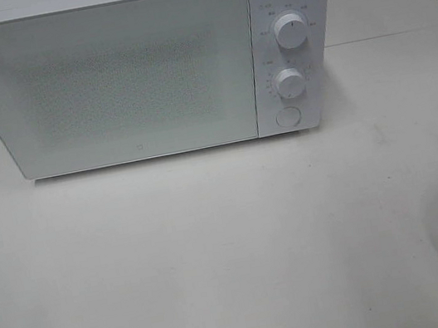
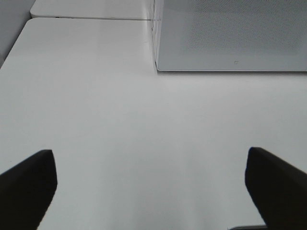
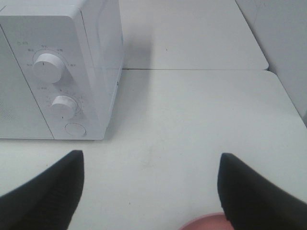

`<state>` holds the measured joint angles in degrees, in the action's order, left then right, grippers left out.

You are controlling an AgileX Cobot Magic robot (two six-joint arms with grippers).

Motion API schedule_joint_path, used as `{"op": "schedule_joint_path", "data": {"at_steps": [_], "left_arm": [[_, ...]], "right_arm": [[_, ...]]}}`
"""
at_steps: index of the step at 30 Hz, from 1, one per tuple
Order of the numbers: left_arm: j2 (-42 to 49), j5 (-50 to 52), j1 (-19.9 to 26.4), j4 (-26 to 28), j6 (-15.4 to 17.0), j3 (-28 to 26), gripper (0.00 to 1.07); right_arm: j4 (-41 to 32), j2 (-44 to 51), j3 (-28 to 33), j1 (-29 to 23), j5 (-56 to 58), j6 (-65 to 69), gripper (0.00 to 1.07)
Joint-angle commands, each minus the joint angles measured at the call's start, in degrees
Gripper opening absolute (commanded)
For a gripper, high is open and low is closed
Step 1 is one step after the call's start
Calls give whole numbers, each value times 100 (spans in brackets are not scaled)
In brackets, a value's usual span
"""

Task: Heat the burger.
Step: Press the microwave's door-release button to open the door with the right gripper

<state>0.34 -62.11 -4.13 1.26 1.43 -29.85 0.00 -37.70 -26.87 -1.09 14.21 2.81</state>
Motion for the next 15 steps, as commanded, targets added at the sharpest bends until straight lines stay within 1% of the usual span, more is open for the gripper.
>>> {"op": "schedule_joint_path", "data": {"at_steps": [1,4,5,7,9,12,13,15], "left_arm": [[126,74,6,6,6,17,100],[126,74,6,6,6,17,100],[126,74,6,6,6,17,100],[126,74,6,6,6,17,100],[126,74,6,6,6,17,100],[126,74,6,6,6,17,100],[126,74,6,6,6,17,100],[126,74,6,6,6,17,100]], "right_arm": [[46,-510,29,34,-670,6,76],[74,-647,29,34,-802,6,76],[120,-911,29,34,-1054,6,76],[143,-1026,29,34,-1169,6,76],[183,-1518,29,34,-1730,-23,76],[195,-1616,29,34,-1896,-46,76],[212,-1862,29,34,-2240,-63,76],[212,-1982,29,34,-2366,-63,76]]}}
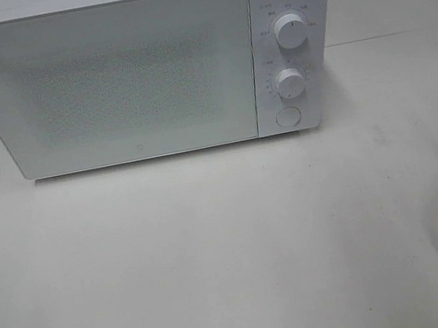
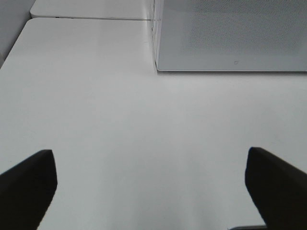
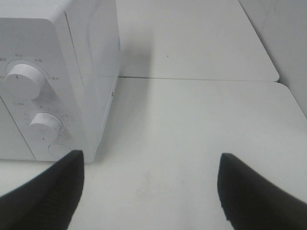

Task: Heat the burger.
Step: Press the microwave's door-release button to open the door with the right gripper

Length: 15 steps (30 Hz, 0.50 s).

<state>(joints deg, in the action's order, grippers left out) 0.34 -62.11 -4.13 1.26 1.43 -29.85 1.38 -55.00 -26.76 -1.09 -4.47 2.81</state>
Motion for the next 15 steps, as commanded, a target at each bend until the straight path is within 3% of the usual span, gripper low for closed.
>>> {"op": "schedule_joint_path", "data": {"at_steps": [1,3,8,15], "left_arm": [[126,74,6,6,6,17,100],[126,74,6,6,6,17,100],[126,74,6,6,6,17,100],[126,74,6,6,6,17,100]], "right_arm": [[74,-476,17,34,-751,-63,76],[74,-596,17,34,-882,-69,76],[-6,-1192,407,17,-2492,-470,76],[-361,-1604,785,17,-3489,-607,76]]}}
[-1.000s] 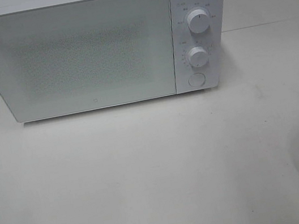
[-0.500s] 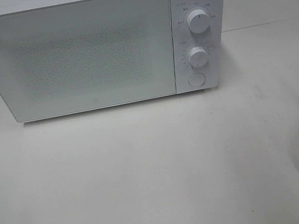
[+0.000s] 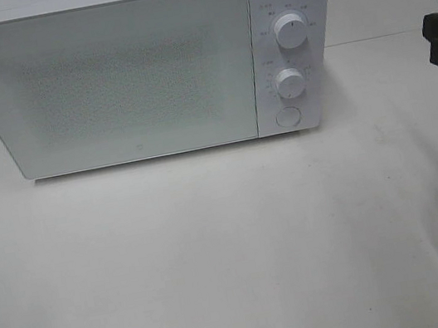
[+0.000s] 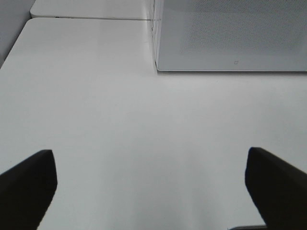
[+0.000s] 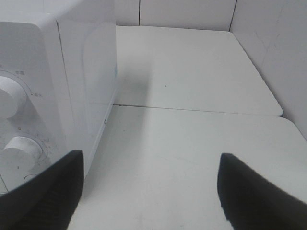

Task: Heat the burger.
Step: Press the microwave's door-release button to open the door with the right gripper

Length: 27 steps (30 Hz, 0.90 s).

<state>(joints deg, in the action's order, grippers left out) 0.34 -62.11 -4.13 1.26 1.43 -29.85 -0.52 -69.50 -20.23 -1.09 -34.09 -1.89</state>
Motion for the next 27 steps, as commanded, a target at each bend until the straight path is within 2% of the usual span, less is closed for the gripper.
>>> {"op": "schedule_joint_path", "data": {"at_steps": [1,4,6,9,11,12,17,18,20,21,22,27], "left_arm": [[126,74,6,6,6,17,100],[126,74,6,6,6,17,100],[126,74,6,6,6,17,100],[126,74,6,6,6,17,100],[120,74,6,6,6,17,100],[120,74,6,6,6,17,100],[120,74,6,6,6,17,100],[120,74,6,6,6,17,100],[120,74,6,6,6,17,100],[120,74,6,6,6,17,100],[120,74,6,6,6,17,100],[120,74,6,6,6,17,100]], "right_arm": [[-275,-286,235,-74,-796,-149,76],[-430,-407,332,-321,-1083,-235,76],[-848,-596,435,-762,-1312,-498,76],[-1049,-670,447,-882,-1352,-607,76],[-1707,-980,447,-1409,-1610,-1123,76],[-1707,-980,447,-1409,-1610,-1123,76],[-2659,-1392,447,-2172,-2068,-1375,76],[-2659,-1392,447,-2172,-2068,-1375,76],[-3037,-1570,447,-2527,-2257,-1524,76],[-3037,-1570,447,-2527,-2257,-1524,76],[-3317,-1673,447,-2802,-2418,-1610,76],[-3890,-1908,395,-3306,-2681,-1811,76]]}}
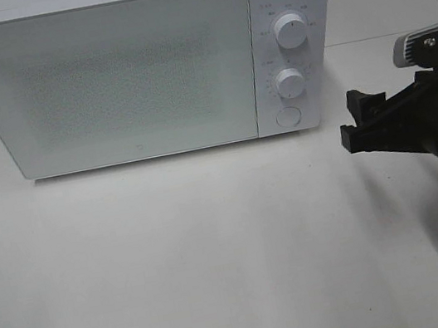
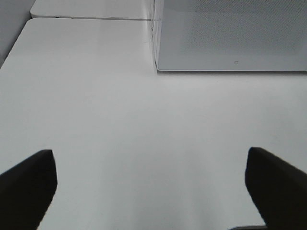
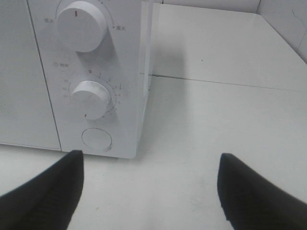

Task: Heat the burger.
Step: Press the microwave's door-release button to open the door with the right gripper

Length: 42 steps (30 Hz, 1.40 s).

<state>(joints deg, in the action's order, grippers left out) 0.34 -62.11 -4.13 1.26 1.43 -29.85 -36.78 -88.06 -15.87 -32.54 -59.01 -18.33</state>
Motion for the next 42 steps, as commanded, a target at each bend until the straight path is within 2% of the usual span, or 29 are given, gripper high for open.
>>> {"op": "schedule_joint_path", "data": {"at_steps": [1,8,13,28,31,33,36,38,41,42], "left_arm": [[120,74,6,6,6,17,100],[120,74,6,6,6,17,100],[120,74,6,6,6,17,100],[120,74,6,6,6,17,100],[120,74,6,6,6,17,100],[120,74,6,6,6,17,100],[120,74,6,6,6,17,100],[120,74,6,6,6,17,100],[120,74,6,6,6,17,100],[120,74,6,6,6,17,100]], "right_arm": [[-493,-143,-97,-407,-229,-298,76],[-1203,-470,-418,-1031,-304,-607,76],[-1432,-676,-630,-1249,-292,-636,76],[-1432,-745,-688,-1301,-258,-435,75],[-1432,-745,-688,-1301,-258,23,72],[-1432,-745,-688,-1301,-258,882,64],[-1432,-745,-688,-1301,-258,1146,61],[-1432,-745,-688,-1301,-252,2395,47],[-1427,-745,-688,-1301,-252,2796,43],[-1409,-745,-688,-1301,-235,3518,35]]}}
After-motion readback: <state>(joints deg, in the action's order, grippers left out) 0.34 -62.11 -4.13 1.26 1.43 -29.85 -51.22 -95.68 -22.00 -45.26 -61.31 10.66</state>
